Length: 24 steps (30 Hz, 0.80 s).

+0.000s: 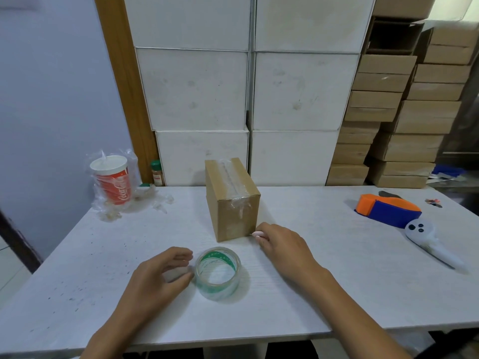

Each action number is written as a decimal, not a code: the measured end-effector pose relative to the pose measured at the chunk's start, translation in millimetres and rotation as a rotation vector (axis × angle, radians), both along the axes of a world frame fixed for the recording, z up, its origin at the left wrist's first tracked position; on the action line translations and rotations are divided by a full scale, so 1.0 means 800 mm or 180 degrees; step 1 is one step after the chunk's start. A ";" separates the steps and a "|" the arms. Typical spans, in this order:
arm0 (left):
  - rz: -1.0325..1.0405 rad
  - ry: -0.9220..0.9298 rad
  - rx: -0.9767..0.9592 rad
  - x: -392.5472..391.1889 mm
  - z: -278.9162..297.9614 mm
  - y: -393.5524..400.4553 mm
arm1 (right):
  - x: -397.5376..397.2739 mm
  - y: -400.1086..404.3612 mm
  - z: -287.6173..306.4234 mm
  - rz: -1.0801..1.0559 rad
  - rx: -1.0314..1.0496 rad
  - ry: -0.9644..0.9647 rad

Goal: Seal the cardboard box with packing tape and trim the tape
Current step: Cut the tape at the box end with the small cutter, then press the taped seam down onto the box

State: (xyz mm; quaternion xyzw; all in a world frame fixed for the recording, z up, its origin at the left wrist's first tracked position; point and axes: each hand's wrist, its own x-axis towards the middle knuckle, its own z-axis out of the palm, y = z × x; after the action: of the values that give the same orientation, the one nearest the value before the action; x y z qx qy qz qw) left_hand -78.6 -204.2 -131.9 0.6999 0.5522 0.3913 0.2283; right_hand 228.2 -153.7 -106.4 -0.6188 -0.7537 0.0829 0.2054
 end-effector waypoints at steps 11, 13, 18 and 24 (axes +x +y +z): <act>-0.0001 -0.0036 -0.0059 -0.008 -0.001 0.004 | 0.005 -0.008 -0.015 0.0151 0.0173 -0.0194; -0.0053 -0.0039 -0.0107 -0.011 0.000 0.003 | 0.006 -0.010 -0.016 0.0182 0.0128 -0.0146; -0.0225 -0.0194 -0.0156 -0.015 0.015 -0.001 | 0.006 -0.017 0.001 0.0134 0.0021 -0.0045; 0.0007 -0.0225 0.0645 0.010 0.065 0.020 | -0.005 -0.013 0.044 -0.0027 0.0922 0.0789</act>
State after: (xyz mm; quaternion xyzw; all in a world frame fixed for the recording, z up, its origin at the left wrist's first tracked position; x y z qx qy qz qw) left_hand -70.3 -188.2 -79.8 0.7045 0.5022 0.4698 0.1752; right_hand 224.4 -164.4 -71.1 -0.5710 -0.7240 0.0483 0.3839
